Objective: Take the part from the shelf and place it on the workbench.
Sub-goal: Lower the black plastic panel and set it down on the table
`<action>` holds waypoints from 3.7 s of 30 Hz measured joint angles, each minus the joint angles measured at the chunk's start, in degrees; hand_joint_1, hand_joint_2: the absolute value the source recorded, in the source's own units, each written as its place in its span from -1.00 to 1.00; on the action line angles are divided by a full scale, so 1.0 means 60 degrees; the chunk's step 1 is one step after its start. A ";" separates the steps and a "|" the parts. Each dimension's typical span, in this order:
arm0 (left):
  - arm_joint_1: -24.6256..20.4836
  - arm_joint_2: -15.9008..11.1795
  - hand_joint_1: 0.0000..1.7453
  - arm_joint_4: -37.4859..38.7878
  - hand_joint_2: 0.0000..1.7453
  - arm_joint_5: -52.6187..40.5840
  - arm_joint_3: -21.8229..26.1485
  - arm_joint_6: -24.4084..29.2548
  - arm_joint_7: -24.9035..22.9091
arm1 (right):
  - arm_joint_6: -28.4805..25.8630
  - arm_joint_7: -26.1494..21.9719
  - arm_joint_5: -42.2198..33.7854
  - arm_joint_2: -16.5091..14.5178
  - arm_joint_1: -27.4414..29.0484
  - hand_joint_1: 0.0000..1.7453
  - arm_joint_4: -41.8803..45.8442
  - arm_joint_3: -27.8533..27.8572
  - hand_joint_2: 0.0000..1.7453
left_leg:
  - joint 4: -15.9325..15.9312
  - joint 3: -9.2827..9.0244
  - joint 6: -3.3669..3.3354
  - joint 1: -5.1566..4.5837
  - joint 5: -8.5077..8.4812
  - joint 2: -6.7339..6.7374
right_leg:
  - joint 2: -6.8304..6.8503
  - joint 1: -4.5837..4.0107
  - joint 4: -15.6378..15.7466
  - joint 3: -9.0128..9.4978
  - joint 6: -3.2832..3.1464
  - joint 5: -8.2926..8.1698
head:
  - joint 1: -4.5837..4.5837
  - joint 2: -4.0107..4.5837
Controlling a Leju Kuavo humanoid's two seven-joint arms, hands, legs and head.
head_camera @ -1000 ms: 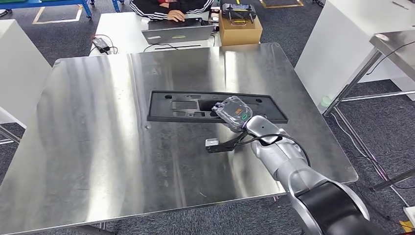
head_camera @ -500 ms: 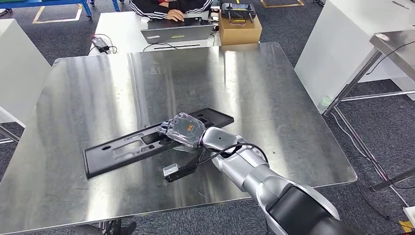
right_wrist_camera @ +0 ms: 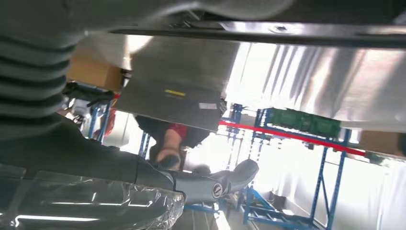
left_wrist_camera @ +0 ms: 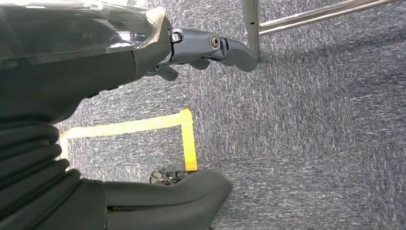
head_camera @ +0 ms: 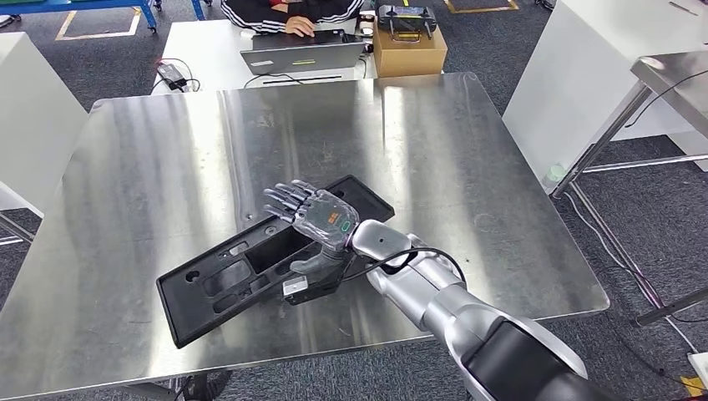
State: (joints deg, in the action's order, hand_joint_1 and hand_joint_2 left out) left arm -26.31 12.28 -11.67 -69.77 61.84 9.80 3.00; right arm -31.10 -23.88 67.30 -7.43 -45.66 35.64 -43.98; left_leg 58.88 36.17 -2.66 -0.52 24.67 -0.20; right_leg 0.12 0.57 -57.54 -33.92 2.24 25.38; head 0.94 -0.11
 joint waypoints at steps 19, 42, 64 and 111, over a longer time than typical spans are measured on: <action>-0.0120 -0.0383 -1.00 -0.0004 -1.00 0.0131 -0.0130 -0.0108 -0.0391 | 0.0072 0.0168 -0.0831 0.0146 0.0044 -1.00 0.0489 0.0133 -1.00 | -0.0001 -0.0001 0.0001 0.0001 0.0000 -0.0001 | 0.0000 0.0000 -0.0001 0.0003 0.0000 0.0000 | 0.0000 0.0000; 0.0077 -0.0662 -1.00 -0.0004 -1.00 0.0171 -0.0168 -0.0321 -0.1430 | 0.1250 -0.1125 -0.6134 0.0154 0.1919 -1.00 0.4639 0.1920 -1.00 | -0.0001 -0.0001 0.0001 0.0001 0.0002 -0.0007 | 0.0002 0.0000 0.0000 0.0000 0.0000 0.0002 | 0.0000 0.0000; 0.0254 -0.0830 -1.00 -0.0004 -1.00 0.0610 -0.0158 -0.0320 -0.0988 | 0.3921 -0.2694 -1.2542 0.0714 0.5678 -1.00 1.2389 0.4325 -1.00 | -0.0002 -0.0007 0.0003 0.0004 0.0026 -0.0015 | 0.0003 0.0012 0.0004 0.0002 0.0020 0.0023 | 0.0000 0.0000; 0.3123 -0.1463 -1.00 -0.0069 -1.00 0.1527 -0.0387 -0.1454 0.4812 | 0.5473 -0.2706 -1.2484 0.0202 0.7486 -1.00 1.4115 0.7055 -1.00 | -0.0294 -0.0844 -0.0143 0.0150 0.0430 0.0026 | -0.0004 0.0088 -0.0814 -0.0602 0.0017 0.0269 | 0.0067 0.0000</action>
State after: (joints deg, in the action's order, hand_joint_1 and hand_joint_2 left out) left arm -7.57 3.50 -12.09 -60.61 59.52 1.07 31.87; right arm 1.74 -40.11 -7.61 -6.22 -0.75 120.33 -1.64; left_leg 57.12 31.11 -3.52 0.38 27.25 -0.04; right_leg 0.10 1.09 -62.43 -37.53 2.35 27.00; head 1.34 -0.11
